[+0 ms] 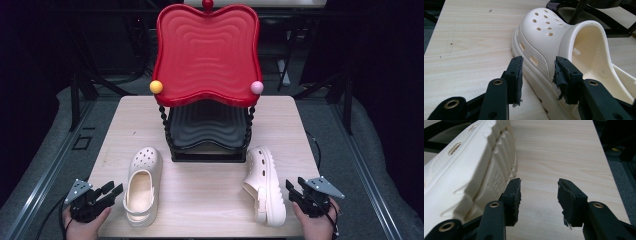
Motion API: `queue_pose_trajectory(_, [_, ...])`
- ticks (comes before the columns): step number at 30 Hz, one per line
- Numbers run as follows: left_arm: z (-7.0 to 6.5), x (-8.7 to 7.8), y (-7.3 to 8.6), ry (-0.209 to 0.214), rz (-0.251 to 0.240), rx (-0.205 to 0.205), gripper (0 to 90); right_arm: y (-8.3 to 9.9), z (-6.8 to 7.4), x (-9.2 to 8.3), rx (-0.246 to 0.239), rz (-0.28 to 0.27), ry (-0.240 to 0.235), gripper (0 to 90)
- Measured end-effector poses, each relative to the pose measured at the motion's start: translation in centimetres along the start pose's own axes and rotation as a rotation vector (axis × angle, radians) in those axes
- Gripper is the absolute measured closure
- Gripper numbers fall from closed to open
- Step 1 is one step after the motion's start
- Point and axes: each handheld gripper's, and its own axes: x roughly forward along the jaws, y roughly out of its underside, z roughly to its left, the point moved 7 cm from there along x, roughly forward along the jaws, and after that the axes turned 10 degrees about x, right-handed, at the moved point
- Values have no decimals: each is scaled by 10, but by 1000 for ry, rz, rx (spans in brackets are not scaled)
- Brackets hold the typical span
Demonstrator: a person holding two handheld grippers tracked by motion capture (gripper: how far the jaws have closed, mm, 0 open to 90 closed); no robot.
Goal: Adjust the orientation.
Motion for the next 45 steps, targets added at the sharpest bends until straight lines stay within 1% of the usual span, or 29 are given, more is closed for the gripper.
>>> queue_pose_trajectory(1, [-1, 0, -1, -2, -3, 5, 585, 0, -1, 0, 9, 2, -5, 544])
queue_pose_trajectory(3, [-3, -1, -2, 0, -4, 6, 585, 0, -1, 1, 11, 1, -9, 545])
queue_pose_trajectory(4, [-3, -1, -2, 1, -6, 7, 586, 0, -1, 2, 13, 10, -11, 546])
queue_pose_trajectory(9, [-8, -5, -3, 13, -18, 13, 575, -1, 1, 1, 23, 7, -20, 544])
queue_pose_trajectory(10, [-10, -7, -3, 16, -10, 23, 575, -1, 1, 1, 23, 5, -21, 544])
queue_pose_trajectory(12, [-10, -8, -4, 6, -5, 43, 575, -3, 3, 0, 27, 0, -29, 544])
queue_pose_trajectory(13, [-11, -10, -5, 13, 0, 35, 576, -4, 4, 0, 19, -5, -27, 543])
queue_pose_trajectory(14, [-11, -10, -5, 13, 0, 35, 576, -4, 4, 0, 19, -5, -27, 543])
queue_pose_trajectory(15, [-14, -11, -8, 26, -12, 26, 576, -3, 5, -1, 24, -6, -29, 544])
queue_pose_trajectory(16, [-14, -11, -8, 26, -12, 26, 576, -3, 5, -1, 24, -6, -29, 544])
queue_pose_trajectory(19, [-21, -9, -11, 31, -11, 57, 576, -4, 4, -1, 26, -13, -26, 538])
queue_pose_trajectory(20, [-21, -9, -11, 31, -11, 57, 575, -4, 3, -1, 31, -12, -28, 535])
queue_pose_trajectory(21, [-22, -8, -11, 21, -10, 67, 573, -4, 3, 0, 36, -13, -30, 533])
queue_pose_trajectory(25, [-27, 1, -13, 4, -7, 111, 558, -3, 1, 1, 54, -11, -34, 530])
queue_pose_trajectory(26, [-27, 1, -13, 4, -7, 111, 559, -3, 1, 1, 54, -11, -34, 530])
queue_pose_trajectory(27, [-28, 3, -15, 7, -12, 120, 565, -3, 0, 0, 56, -11, -34, 529])
queue_pose_trajectory(30, [-28, 11, -19, -24, 0, 158, 573, -2, 0, 0, 61, -11, -35, 528])
queue_pose_trajectory(32, [-29, 15, -21, -25, 5, 160, 575, -2, -1, -1, 58, -14, -32, 526])
queue_pose_trajectory(33, [-30, 17, -23, -3, 4, 152, 651, -3, -2, -2, 65, -17, -31, 524])
queue_pose_trajectory(34, [-31, 18, -24, 10, 5, 145, 651, -3, -2, -2, 65, -17, -31, 524])
queue_pose_trajectory(35, [-32, 19, -26, 10, 12, 146, 670, -3, -2, -2, 66, -18, -30, 524])
queue_pose_trajectory(37, [-32, 21, -27, -4, 25, 152, 679, -3, -3, -1, 75, -17, -30, 522])
queue_pose_trajectory(40, [-31, 24, -27, -16, 53, 148, 682, -3, -4, -1, 82, -18, -27, 522])
queue_pose_trajectory(41, [-31, 27, -28, -27, 57, 151, 685, -3, -3, 0, 87, -18, -31, 521])
queue_pose_trajectory(43, [-31, 28, -29, -30, 52, 155, 688, -3, -3, 0, 88, -18, -30, 521])
queue_pose_trajectory(45, [-31, 31, -32, -41, 56, 172, 692, -3, -4, 0, 90, -20, -31, 519])
